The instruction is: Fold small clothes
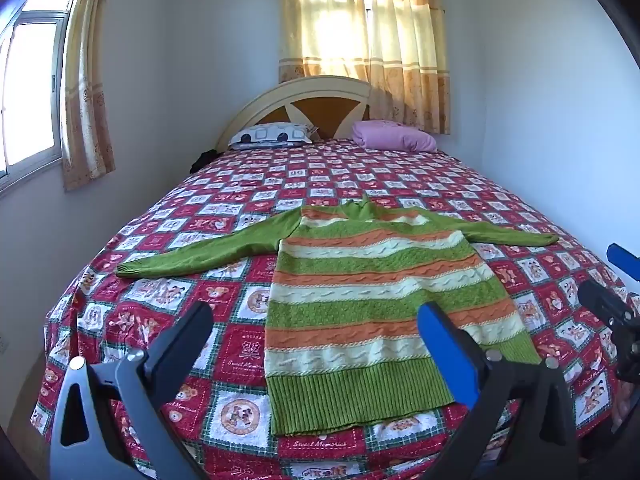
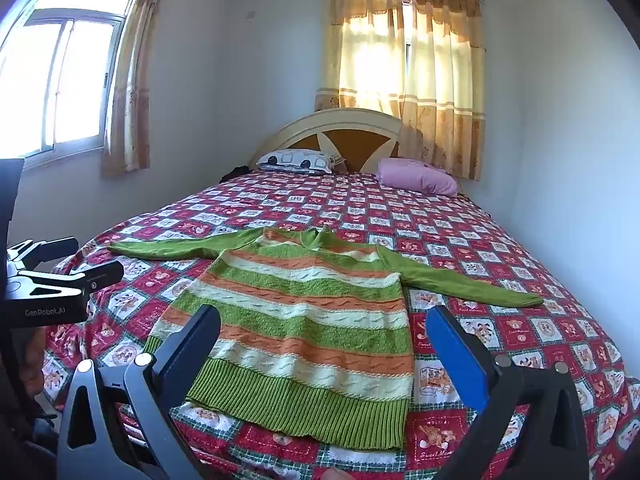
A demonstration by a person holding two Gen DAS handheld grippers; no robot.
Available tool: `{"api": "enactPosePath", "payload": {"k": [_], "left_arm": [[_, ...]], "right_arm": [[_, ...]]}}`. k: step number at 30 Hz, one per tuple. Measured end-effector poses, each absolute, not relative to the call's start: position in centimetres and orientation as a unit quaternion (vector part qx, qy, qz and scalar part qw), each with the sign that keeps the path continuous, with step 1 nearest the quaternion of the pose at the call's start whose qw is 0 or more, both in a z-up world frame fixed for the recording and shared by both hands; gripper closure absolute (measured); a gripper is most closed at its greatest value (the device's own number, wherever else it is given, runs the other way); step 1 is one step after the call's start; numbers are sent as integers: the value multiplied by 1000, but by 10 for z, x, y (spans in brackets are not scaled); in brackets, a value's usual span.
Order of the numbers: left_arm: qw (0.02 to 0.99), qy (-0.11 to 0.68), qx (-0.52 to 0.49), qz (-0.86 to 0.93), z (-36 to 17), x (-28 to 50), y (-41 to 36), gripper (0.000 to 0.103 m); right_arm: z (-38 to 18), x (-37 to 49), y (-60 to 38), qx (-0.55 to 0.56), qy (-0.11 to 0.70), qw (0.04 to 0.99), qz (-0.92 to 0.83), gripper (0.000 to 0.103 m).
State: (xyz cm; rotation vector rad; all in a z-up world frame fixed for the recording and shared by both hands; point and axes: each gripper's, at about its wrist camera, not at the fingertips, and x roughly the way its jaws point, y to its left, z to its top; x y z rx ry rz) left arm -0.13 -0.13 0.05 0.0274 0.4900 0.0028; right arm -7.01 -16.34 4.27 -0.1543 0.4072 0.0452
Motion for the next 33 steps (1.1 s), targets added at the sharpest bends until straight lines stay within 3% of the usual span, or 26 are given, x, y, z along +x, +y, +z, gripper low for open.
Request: {"api": "enactPosePath", "payload": {"k": [33], "left_arm": [[969,247,5,4,1,-1,3,0]], "right_arm": [[37,-68,-167,-74,212,974,25,1]]}}
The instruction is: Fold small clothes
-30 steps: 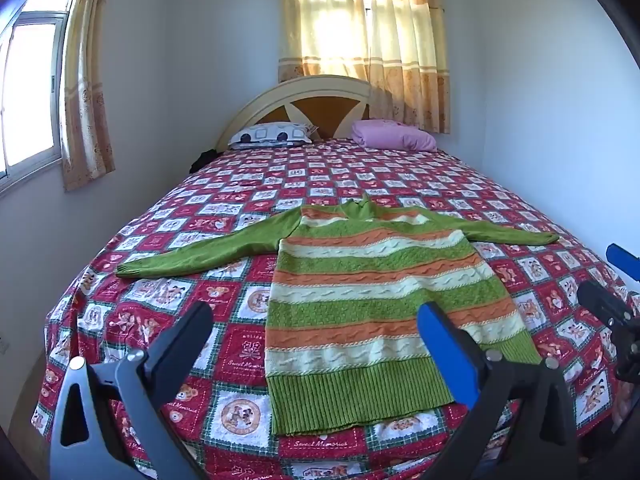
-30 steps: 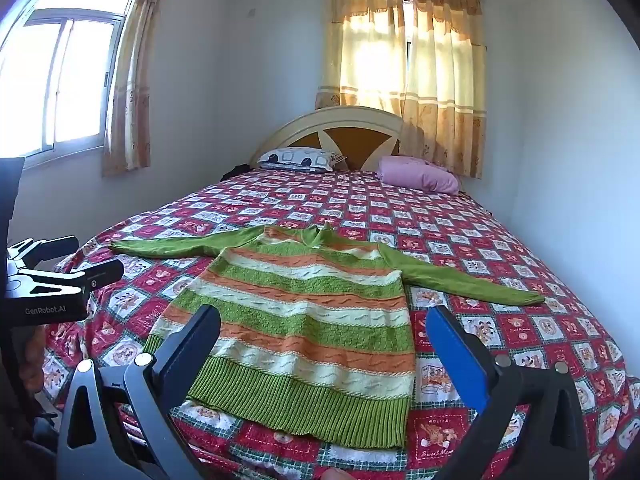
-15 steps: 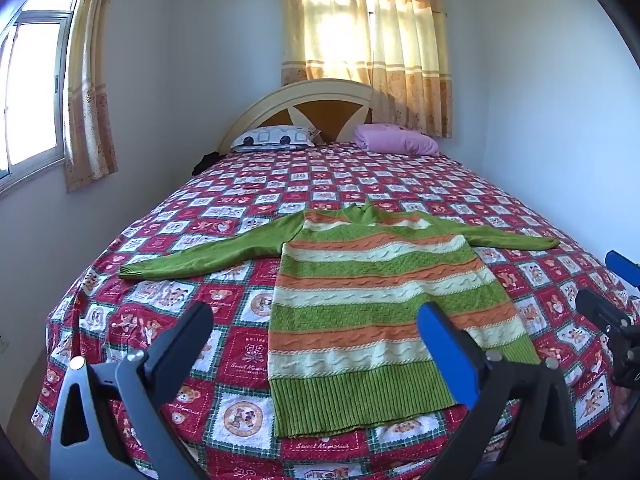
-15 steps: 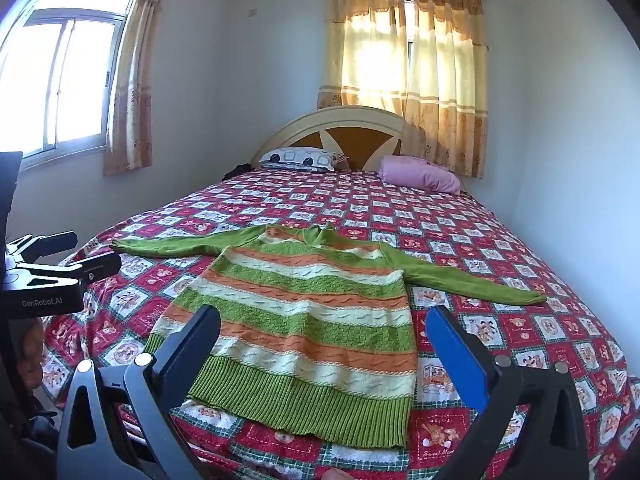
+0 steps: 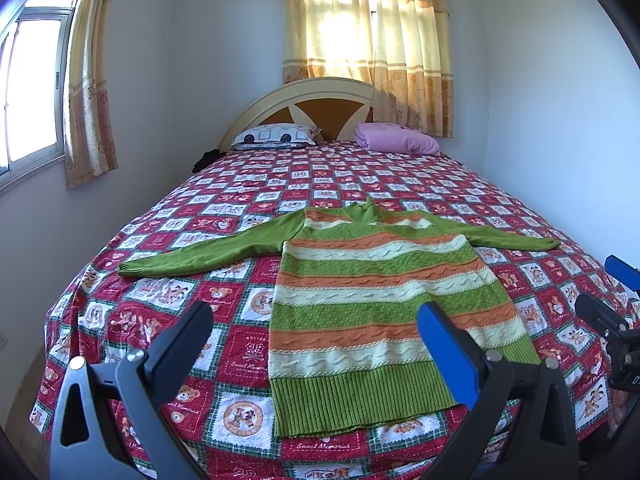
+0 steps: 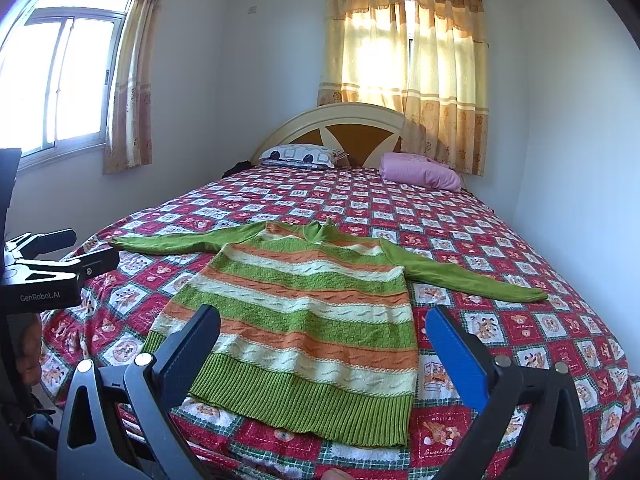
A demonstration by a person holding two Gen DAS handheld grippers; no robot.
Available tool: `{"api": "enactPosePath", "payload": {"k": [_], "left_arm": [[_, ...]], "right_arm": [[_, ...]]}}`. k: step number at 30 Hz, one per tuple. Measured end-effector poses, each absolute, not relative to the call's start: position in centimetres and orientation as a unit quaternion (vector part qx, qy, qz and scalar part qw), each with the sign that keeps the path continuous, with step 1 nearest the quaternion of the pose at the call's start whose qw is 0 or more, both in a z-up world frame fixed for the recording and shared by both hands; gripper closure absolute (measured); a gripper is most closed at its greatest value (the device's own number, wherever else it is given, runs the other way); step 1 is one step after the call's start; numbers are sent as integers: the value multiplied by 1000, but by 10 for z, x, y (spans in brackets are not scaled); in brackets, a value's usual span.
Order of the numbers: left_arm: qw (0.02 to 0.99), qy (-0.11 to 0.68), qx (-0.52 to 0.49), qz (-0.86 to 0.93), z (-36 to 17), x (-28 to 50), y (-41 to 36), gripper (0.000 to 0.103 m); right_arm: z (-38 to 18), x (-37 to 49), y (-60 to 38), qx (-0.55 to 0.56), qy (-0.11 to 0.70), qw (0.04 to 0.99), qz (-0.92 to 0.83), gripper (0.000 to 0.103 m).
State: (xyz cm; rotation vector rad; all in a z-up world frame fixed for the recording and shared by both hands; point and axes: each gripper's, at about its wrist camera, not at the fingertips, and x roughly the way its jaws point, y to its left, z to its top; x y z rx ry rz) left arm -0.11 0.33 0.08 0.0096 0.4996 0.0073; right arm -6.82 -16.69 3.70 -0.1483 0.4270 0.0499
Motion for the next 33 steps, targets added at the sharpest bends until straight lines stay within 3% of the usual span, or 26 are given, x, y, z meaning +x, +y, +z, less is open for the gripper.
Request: {"api": "enactPosePath", "payload": {"k": [33], "left_arm": [[968,249,-6,6,-2,1,8,0]], "right_arm": [[30,-65,-163,-79,224,971,29,1]]}}
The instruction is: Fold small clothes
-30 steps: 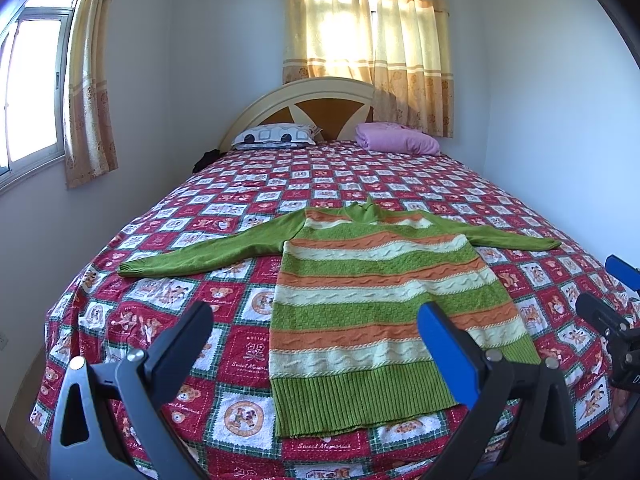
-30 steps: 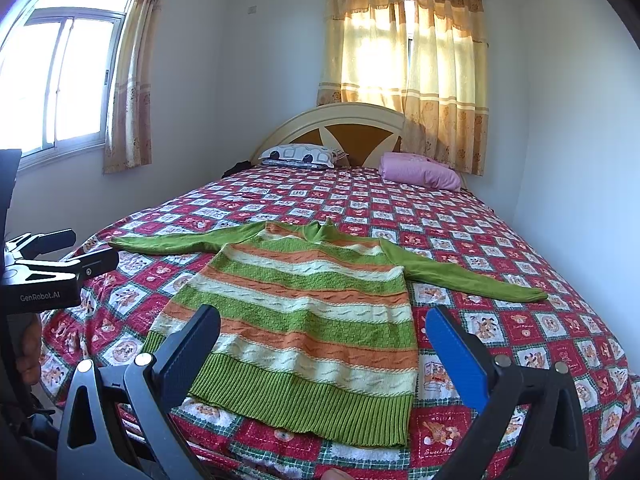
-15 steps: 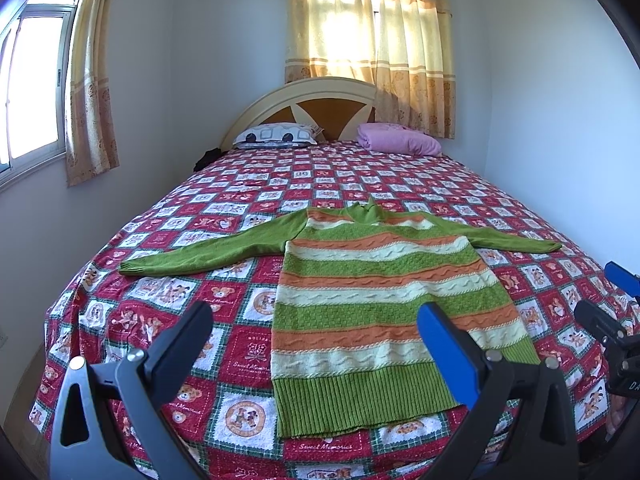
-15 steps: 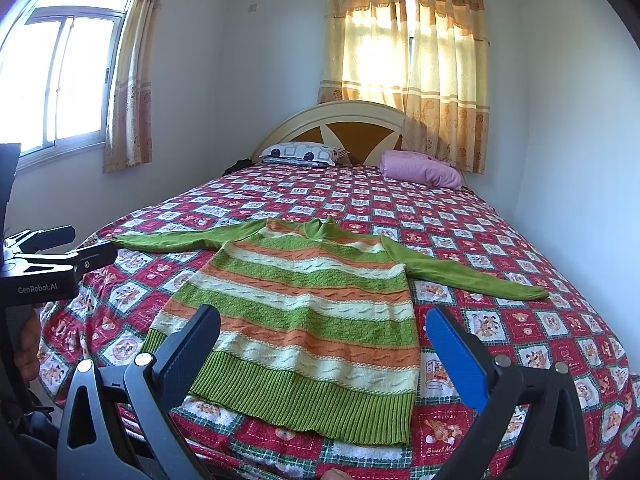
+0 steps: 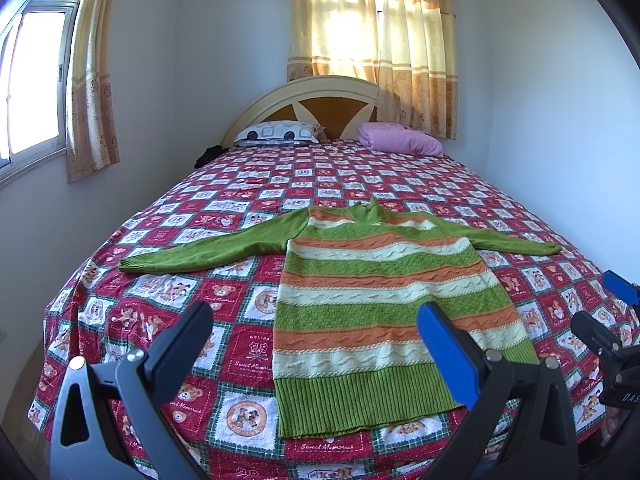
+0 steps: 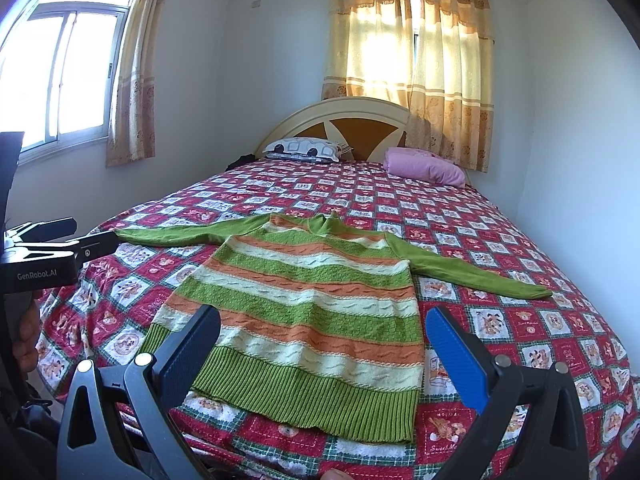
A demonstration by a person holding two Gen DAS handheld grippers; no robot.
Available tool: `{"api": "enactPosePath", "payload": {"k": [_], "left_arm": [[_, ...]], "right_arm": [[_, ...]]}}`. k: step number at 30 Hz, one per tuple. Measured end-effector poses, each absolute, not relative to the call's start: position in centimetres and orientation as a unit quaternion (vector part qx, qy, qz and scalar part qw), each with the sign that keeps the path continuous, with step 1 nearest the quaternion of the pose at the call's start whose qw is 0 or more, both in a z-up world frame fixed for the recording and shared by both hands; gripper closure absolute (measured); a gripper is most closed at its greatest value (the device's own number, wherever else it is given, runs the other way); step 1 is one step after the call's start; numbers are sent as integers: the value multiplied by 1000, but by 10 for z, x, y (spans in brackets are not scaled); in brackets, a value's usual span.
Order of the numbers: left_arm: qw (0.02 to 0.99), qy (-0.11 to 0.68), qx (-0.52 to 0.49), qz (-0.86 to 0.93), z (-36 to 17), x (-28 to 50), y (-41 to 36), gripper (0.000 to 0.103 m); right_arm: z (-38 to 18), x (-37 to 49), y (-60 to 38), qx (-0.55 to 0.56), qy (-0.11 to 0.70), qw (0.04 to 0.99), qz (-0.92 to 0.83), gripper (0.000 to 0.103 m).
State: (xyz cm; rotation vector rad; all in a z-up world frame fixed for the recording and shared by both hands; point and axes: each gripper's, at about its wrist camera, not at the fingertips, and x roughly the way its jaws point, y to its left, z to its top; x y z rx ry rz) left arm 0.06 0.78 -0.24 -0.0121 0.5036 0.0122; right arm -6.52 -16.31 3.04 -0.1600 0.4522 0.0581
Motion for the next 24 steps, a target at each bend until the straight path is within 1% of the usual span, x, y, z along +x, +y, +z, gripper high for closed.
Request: {"api": "enactPosePath", "payload": {"k": [24], "left_arm": [[965,262,-10,9,-9,9,16,0]], "right_arm": [[25,-61,-162,-91,231,968,41,1]]}}
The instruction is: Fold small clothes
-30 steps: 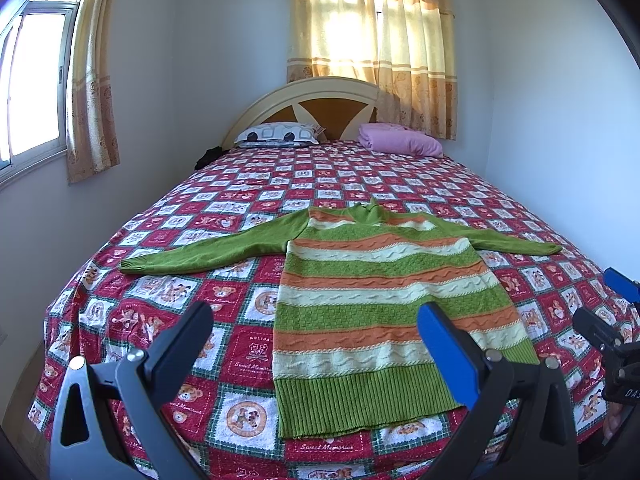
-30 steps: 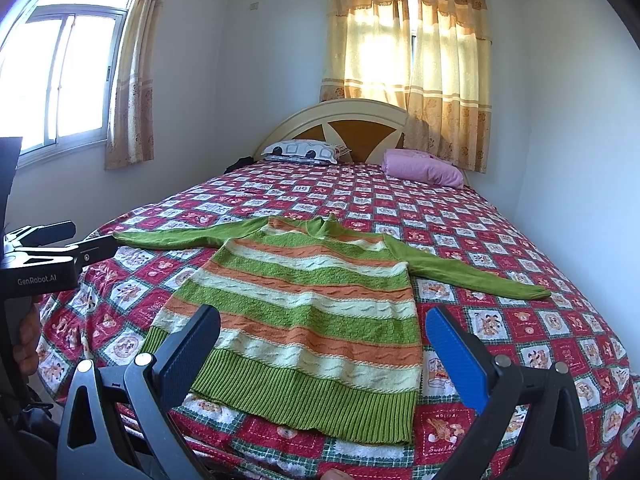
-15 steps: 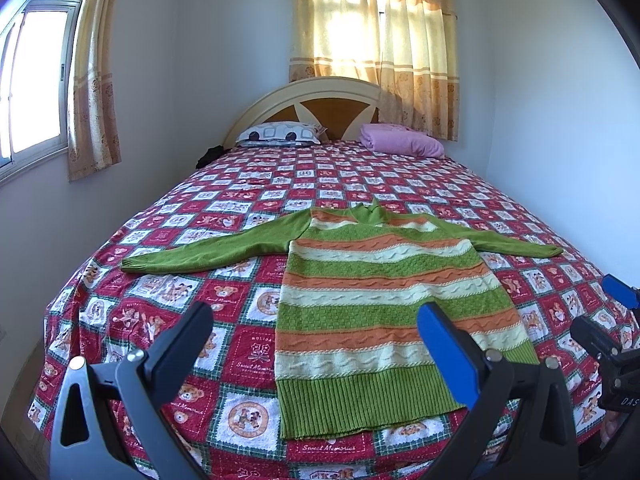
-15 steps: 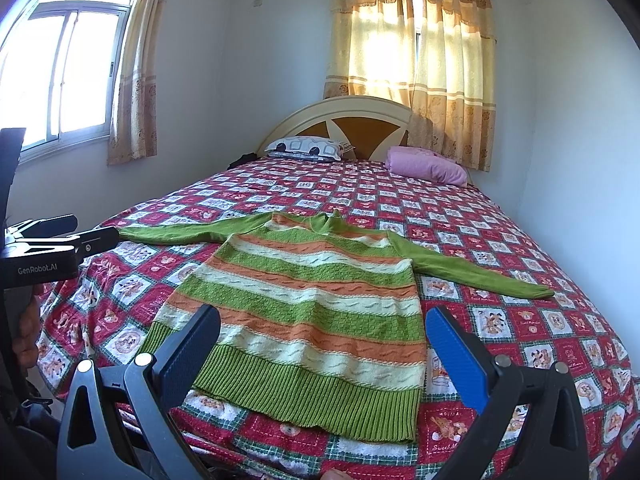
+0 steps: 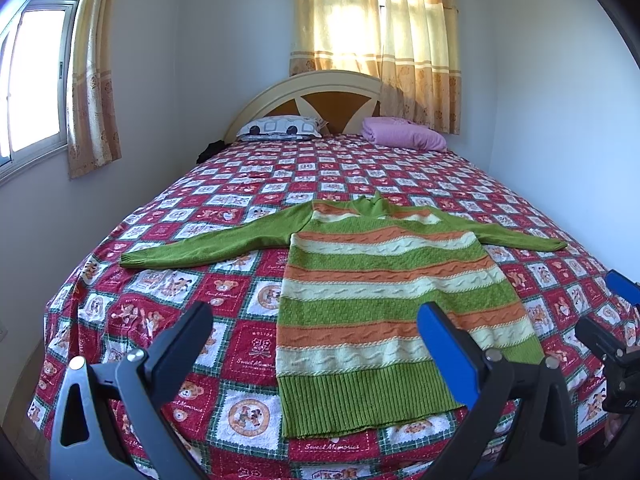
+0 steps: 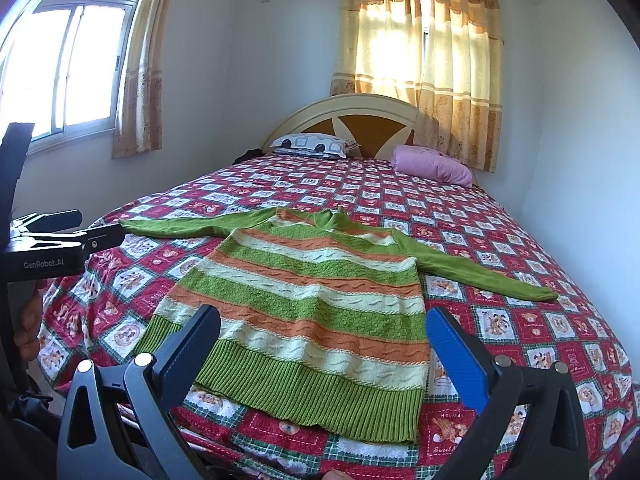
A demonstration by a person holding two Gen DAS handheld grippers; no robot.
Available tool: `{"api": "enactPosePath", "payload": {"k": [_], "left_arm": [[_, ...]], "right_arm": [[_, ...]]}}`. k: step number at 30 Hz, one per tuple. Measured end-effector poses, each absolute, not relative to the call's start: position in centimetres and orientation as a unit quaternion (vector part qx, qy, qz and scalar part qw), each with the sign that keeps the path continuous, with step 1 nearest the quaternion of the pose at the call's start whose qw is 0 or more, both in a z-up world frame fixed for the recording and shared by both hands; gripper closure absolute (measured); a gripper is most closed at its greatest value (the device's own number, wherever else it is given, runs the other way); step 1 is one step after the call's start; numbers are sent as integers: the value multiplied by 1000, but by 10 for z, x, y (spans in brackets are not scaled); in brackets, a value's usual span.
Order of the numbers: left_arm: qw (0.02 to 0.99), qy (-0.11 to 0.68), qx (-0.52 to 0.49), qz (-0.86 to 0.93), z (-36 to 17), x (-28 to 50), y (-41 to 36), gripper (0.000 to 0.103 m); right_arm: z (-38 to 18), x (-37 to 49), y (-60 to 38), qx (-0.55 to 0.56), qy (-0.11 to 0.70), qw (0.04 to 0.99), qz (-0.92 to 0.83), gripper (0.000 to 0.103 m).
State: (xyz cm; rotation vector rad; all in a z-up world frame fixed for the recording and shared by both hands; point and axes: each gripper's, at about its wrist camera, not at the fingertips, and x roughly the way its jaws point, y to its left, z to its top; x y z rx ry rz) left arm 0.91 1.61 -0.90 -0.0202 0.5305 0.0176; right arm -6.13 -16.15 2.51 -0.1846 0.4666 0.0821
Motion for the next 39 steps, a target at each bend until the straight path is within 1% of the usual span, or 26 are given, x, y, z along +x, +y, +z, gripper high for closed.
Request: {"api": "enactPosePath", "payload": {"k": [6,12,21,23,25,29,31,33,35,37,39], "left_arm": [[963,269,-10,6,-16,18,18,0],[961,277,-10,0,-27,46,24,0],[956,294,13,6,-36,109,20,0],[954,300,18,10,-39,125,20,0],[949,314,16,11,-44,144,21,0],[944,328,18,10,-55,174,19,0],[943,331,25,12,-61,189,16,0],[943,332,30,15,-66,201,15,0],[943,327,42,30,-73,215,14,0],[943,327,45,43,-77,228,15,0],[941,331,44,55,-81,239,18,0]], "right_arm": [[19,-56,-165,-89,238,965,59,1],[4,-26,-198,-30,273,959,76,1],[-11,30,-303,42,311,949,-28,2],[-12,45,-333,68,322,943,-48,7],[-13,58,-360,94,331,937,-64,17],[-15,81,-430,159,340,920,-114,19],[-16,88,-460,181,344,912,-134,29],[-19,96,-495,208,346,900,-162,33],[-22,103,-530,228,345,891,-189,35],[-24,110,-563,243,343,882,-214,45],[-26,117,-592,269,339,870,-234,46]]}}
